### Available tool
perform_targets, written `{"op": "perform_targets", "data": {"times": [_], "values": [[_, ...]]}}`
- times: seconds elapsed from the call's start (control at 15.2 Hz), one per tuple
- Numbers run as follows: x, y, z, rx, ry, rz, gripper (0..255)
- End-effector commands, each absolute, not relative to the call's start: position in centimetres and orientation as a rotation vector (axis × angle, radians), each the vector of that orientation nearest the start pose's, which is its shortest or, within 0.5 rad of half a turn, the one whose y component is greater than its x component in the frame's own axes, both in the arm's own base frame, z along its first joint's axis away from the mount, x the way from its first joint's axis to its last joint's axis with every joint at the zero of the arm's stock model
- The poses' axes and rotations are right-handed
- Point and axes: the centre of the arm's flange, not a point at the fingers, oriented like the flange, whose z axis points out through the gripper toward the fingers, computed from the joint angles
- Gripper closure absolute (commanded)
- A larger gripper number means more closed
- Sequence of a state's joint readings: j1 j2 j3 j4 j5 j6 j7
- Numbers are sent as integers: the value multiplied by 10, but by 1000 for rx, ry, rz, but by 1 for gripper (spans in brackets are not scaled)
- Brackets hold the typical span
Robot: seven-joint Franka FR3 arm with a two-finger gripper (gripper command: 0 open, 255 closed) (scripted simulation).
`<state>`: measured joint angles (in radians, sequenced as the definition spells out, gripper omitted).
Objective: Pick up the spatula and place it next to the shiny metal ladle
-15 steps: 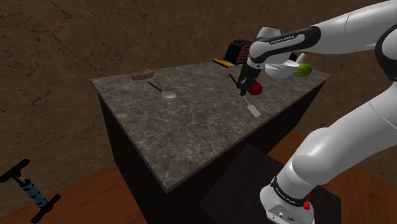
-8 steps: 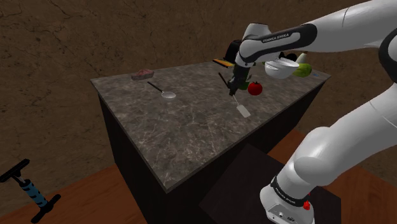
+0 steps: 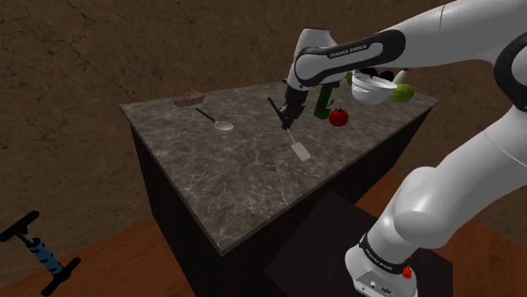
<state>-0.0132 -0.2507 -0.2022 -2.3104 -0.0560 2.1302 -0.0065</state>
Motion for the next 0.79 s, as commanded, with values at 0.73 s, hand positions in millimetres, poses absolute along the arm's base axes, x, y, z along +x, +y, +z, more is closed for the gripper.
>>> {"op": "perform_targets", "data": {"times": [0.73], "values": [[542,47,449,-3133,280,-104,255]]}}
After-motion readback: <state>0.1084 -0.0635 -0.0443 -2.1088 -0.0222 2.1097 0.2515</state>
